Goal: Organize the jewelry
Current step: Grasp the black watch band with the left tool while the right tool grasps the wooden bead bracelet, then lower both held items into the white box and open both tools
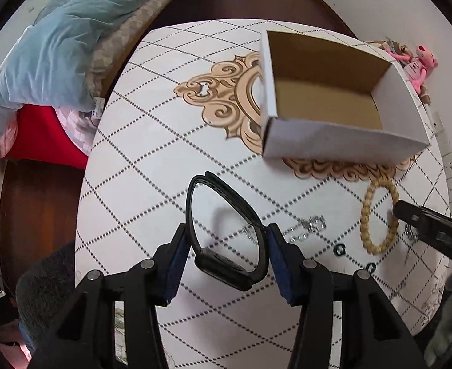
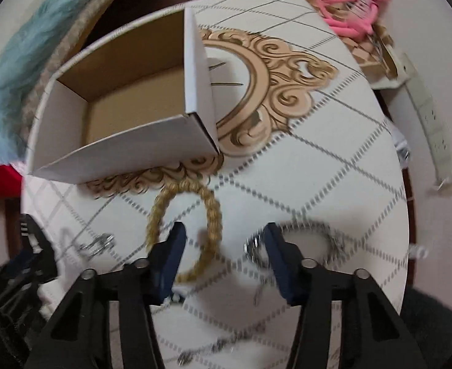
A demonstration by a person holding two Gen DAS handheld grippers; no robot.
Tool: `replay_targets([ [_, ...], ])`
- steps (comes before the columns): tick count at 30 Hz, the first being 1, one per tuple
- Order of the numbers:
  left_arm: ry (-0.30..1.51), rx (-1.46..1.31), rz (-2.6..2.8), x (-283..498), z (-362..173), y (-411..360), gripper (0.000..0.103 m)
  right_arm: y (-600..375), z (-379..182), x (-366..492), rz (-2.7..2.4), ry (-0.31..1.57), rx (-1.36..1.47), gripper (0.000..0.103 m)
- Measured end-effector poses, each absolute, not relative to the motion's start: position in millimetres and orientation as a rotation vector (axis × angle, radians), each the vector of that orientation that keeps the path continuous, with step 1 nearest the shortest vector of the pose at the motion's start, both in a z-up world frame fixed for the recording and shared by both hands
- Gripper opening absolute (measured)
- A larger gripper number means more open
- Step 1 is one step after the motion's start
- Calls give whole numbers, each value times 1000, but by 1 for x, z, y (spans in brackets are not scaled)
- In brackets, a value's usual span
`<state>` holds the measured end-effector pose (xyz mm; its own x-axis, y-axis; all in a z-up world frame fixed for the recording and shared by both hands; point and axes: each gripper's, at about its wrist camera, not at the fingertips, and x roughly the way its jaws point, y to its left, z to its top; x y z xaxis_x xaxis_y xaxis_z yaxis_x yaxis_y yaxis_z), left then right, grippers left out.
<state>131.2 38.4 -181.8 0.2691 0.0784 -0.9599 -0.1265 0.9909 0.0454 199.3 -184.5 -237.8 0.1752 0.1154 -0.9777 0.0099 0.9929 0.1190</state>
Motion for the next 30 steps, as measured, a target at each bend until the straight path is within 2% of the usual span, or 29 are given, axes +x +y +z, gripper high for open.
replay_targets([
  [2,1288,-40,140,136,-181,41,47,-175,-244,204,70,1394,61,39],
  [6,1282,-32,138,149,-189,40,47,-158,-243,201,56,1350,-43,10],
  [15,1257,-26,113,146,-176,32,47,-159,-226,179,57,1300,14,9],
  [30,1113,-81,-8,162,-95,10,47,-169,-101,178,184,1082,140,9],
])
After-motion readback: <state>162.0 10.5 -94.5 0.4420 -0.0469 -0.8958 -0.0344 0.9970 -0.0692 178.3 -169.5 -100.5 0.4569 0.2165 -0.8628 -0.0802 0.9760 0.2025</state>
